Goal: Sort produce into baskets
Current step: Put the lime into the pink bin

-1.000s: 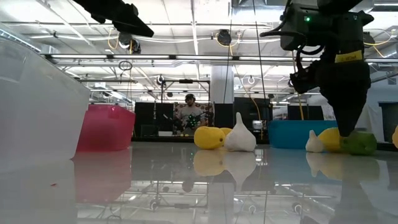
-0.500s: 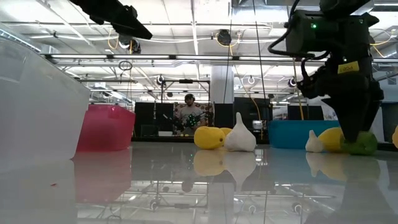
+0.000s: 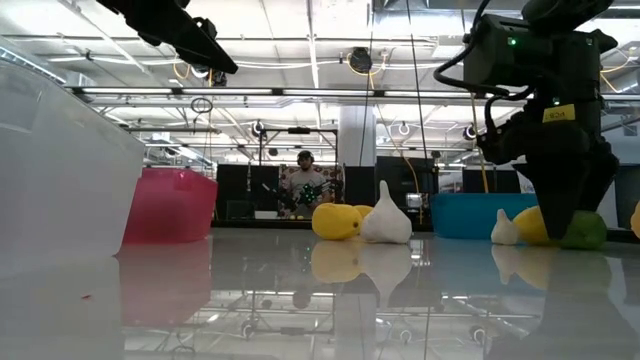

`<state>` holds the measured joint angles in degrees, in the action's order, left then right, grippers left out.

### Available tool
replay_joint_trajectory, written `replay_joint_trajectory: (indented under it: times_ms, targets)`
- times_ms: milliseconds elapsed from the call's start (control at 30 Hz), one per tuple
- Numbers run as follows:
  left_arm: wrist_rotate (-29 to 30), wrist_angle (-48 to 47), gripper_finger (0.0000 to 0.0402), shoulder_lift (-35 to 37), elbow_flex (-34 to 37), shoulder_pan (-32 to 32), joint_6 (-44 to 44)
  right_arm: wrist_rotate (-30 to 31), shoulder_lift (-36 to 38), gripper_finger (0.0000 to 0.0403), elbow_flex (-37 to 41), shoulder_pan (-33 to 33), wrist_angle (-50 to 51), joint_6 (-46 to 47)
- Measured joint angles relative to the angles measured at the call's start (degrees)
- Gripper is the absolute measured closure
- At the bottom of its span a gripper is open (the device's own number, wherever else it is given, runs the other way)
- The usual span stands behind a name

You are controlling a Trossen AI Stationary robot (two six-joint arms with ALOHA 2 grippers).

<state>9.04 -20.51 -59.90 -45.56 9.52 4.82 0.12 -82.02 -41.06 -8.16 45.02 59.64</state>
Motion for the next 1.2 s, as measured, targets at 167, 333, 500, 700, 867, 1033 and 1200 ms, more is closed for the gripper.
replay_joint_trajectory:
  times_ms: [167, 333, 500, 700, 867, 1033, 1200]
  targets:
    - [0.04, -0.35, 0.011, 0.0, 0.0, 0.0, -0.02, 0.0, 0.0, 0.0135, 0.0, -0.1, 0.51, 2.74]
    - [0.21, -1.95, 0.011, 0.0, 0.0, 0.0, -0.04, 0.0, 0.0, 0.0182, 0.0, -0.85, -1.28, 2.51]
    - [5.48, -2.97, 0.011, 1.09, 0.0, 0.0, 0.16, -0.07, 0.0, 0.0202, -0.09, -1.33, -10.51, -2.02]
    - [11.06, -4.22, 0.011, 5.96, 0.0, -0.26, 0.45, 1.22, 0.0, 0.0201, -3.01, -1.22, -27.83, -11.43]
    - [16.47, -5.28, 0.011, 9.54, 0.0, -1.01, -0.55, 5.25, -2.06, 0.0201, -4.59, -0.69, -50.23, -23.98]
    - [18.88, -5.91, 0.011, 10.47, 0.0, -3.84, -1.03, 7.36, -10.06, 0.0201, -8.78, 1.19, -66.65, -37.35]
    - [18.88, -5.96, 0.011, 10.43, 0.0, -8.0, -0.94, 7.28, -22.94, 0.0199, -18.85, 2.8, -73.69, -46.61]
